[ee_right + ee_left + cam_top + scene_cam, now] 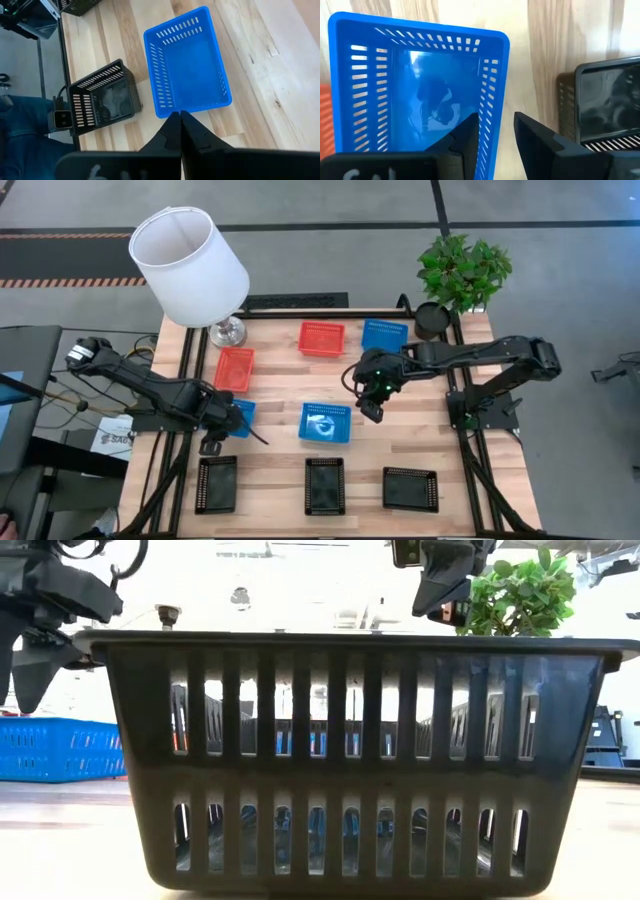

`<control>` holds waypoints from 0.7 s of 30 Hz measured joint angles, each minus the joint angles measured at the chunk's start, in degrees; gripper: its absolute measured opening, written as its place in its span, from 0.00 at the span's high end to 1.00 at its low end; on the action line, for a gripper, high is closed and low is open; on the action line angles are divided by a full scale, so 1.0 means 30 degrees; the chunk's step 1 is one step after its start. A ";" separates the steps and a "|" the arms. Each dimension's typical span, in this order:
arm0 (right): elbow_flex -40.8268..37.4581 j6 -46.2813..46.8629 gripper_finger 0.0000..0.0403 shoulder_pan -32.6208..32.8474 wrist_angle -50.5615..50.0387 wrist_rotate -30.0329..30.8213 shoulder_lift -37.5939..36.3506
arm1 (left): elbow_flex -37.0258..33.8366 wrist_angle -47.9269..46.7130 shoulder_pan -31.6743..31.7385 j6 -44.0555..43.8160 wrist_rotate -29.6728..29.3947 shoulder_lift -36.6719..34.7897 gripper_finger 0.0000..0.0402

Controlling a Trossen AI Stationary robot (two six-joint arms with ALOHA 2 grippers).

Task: Stack baskets by color
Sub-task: Stack the bottom left blue bin on the bottom right blue bin

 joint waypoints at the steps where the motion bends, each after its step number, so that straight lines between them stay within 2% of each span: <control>1: 0.0000 0.0000 0.98 0.0000 0.0000 0.0000 0.0000 | 0.0000 0.0022 0.0000 -0.0099 0.0009 0.0196 0.72; 6: 0.0000 0.0000 0.98 0.0000 0.0044 0.0000 0.0000 | -0.0007 0.0701 -0.0007 -0.0299 0.0062 0.2300 0.72; 10: 0.0000 0.0000 0.97 0.0000 0.0036 0.0000 0.0000 | 0.0147 0.0686 -0.0001 -0.0360 -0.0768 0.4510 0.73; 15: 0.0007 -0.0080 0.97 0.0000 0.0000 0.0000 0.0000 | 0.0523 0.0829 0.0009 -0.0297 -0.0308 0.6612 0.73; 18: 0.0007 -0.0095 0.97 0.0000 -0.0028 0.0000 0.0000 | 0.0824 0.0872 -0.0015 -0.0040 -0.0324 0.7241 0.77; 21: 0.0007 -0.0131 0.97 0.0000 -0.0092 0.0000 0.0000 | 0.1004 0.0800 -0.0015 0.0192 -0.0386 0.7326 0.88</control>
